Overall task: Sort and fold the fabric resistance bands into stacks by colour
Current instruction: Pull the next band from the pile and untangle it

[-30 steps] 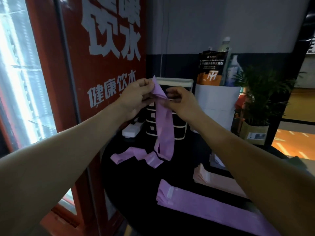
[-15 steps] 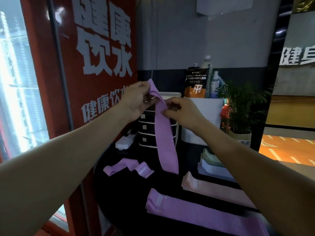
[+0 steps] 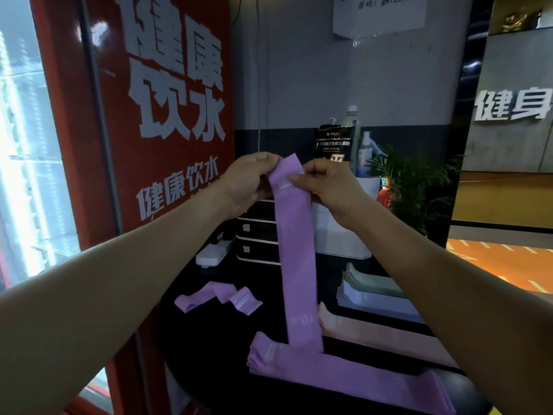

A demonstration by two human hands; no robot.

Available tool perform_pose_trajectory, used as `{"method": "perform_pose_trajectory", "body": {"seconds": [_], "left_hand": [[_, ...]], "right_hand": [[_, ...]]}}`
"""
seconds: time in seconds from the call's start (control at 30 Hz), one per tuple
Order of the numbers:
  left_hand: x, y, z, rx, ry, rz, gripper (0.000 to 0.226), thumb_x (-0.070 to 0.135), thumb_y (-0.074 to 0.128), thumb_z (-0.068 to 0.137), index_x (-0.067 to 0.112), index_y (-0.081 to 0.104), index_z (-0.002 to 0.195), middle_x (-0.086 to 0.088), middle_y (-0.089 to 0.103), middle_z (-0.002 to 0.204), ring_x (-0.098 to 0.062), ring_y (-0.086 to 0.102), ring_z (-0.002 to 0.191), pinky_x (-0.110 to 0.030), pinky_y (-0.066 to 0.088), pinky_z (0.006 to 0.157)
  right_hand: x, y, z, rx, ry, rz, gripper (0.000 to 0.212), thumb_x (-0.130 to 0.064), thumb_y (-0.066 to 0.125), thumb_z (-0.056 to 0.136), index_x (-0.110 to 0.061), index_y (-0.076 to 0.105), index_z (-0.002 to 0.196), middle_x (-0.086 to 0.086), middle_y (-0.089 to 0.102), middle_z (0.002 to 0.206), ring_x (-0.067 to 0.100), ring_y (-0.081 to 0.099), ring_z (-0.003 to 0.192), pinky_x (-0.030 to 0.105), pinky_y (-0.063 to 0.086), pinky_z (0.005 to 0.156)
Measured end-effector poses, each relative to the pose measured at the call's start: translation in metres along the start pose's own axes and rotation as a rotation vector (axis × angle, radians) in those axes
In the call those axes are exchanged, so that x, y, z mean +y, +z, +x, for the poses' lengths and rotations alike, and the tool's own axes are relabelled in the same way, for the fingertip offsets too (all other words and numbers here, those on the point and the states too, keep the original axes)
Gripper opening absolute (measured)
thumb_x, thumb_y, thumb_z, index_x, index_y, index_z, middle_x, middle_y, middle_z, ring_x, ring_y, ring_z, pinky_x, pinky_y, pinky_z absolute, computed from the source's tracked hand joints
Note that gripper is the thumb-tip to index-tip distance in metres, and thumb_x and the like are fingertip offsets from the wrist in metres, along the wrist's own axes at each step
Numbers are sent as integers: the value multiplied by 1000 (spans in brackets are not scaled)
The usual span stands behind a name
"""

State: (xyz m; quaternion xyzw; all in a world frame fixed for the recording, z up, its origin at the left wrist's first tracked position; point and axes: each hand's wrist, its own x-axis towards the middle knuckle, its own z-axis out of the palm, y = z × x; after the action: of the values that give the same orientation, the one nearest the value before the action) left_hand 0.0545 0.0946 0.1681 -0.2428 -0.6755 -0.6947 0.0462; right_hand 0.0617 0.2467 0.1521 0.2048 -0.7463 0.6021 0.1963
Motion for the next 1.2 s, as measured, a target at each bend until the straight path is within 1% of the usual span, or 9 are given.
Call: {"method": "perform_pose_trajectory", "body": {"seconds": [0.1,0.3,0.43,0.53,0.67,0.87,0.93,1.07,1.2], "left_hand": [[-2,0,-3,-44,-8,-33,22,27,47,97,11,61,91,0,66,80,-9,65,72,-24,56,74],[-8,4,-2,39,99,80,11,12,52,94,9,62,98,-3,66,89,-7,67,75,-22,58,71],[-12,12,1,23,125,133,12,13,52,94,10,63,99,-3,66,89,-10,66,78,-23,57,71],[-13,18,3,-24,141,216,12,13,53,94,16,64,95,-2,68,91,-12,67,83,-23,57,74],[-13,25,4,-41,144,252,15,14,49,96,16,64,98,-1,68,93,-13,65,87,-27,55,80],[-17,35,3,-35,108,269,26,18,36,101,10,60,108,-8,65,102,-18,62,93,-34,53,88],[-18,37,4,-53,111,269,26,18,36,101,13,61,99,-9,65,98,-19,61,91,-38,52,90],[-22,42,2,-83,130,291,28,21,37,101,20,60,86,-4,63,90,-18,59,88,-41,49,91],[-27,50,1,-82,156,315,21,21,44,99,11,63,97,-10,66,95,-19,61,88,-38,49,86]], "right_hand": [[-3,-5,-2,12,29,-6,10,-13,70,82,-8,63,77,3,61,76,16,60,72,33,52,75],[-5,-14,-8,21,60,-43,8,-12,67,84,-6,64,80,16,64,93,25,62,84,46,52,88],[-9,-19,-12,-1,64,-3,14,-14,62,88,-3,66,95,10,65,91,16,62,79,36,54,85],[-16,-23,-12,49,61,48,8,-16,60,90,-11,64,86,4,64,84,13,59,75,30,53,79],[-20,-26,-9,92,45,-43,10,-11,61,88,-11,62,79,6,63,84,15,58,77,27,53,74],[-18,-28,-8,114,24,-184,15,-11,62,88,2,64,94,20,65,99,24,60,87,42,53,86],[-17,-31,-9,84,21,-223,17,-12,64,87,3,64,94,23,65,95,24,58,83,40,54,83],[-19,-37,-10,87,-12,-354,9,-13,68,84,-9,62,78,14,62,85,20,56,78,38,54,80],[-19,-41,-15,107,-9,-399,8,-11,70,82,-7,64,79,11,63,81,19,58,77,34,53,77]]}}
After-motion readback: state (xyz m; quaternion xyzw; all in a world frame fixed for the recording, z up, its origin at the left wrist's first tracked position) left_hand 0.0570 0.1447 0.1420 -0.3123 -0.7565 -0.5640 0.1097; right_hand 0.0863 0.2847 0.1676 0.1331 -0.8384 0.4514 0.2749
